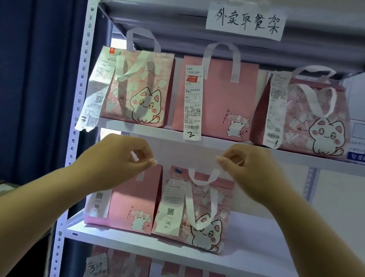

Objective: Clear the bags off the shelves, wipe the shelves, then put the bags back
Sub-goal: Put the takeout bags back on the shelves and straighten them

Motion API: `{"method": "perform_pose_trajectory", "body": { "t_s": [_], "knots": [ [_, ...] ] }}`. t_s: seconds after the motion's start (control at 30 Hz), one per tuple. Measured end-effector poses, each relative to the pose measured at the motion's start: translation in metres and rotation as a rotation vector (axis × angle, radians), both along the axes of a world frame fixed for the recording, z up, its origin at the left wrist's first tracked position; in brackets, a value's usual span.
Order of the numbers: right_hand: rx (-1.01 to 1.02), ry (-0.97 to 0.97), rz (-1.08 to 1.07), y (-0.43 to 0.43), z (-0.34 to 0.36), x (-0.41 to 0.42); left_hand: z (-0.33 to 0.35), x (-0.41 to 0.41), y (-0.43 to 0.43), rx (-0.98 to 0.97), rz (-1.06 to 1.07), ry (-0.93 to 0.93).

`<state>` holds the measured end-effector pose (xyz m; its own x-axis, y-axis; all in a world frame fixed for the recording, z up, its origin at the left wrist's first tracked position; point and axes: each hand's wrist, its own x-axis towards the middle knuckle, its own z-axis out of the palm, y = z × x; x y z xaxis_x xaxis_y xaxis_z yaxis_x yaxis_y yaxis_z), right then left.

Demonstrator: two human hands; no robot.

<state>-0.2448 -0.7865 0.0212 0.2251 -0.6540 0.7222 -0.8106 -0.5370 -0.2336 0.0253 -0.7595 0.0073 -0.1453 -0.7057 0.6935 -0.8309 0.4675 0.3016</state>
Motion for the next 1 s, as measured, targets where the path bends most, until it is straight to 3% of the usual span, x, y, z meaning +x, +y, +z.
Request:
{"method": "perform_pose_trajectory", "body": {
  "t_s": [0.43,0.63,0.87,1.0],
  "knots": [
    [-0.086,-0.046,-0.239,-0.048,0.012,-0.142,0.008,-0.142,-0.081,-0.07,-0.173,0.033],
    [-0.188,-0.107,-0.359,-0.09,0.022,-0.219,0.025,-0.216,-0.135,-0.147,-0.16,0.073],
    [-0.168,-0.211,-0.52,-0.144,0.047,-0.285,0.056,-0.28,-0.179,-0.172,-0.055,0.131],
    [-0.1,-0.241,-0.502,-0.169,0.058,-0.305,0.068,-0.304,-0.194,-0.163,-0.049,0.13]
  ]
}}
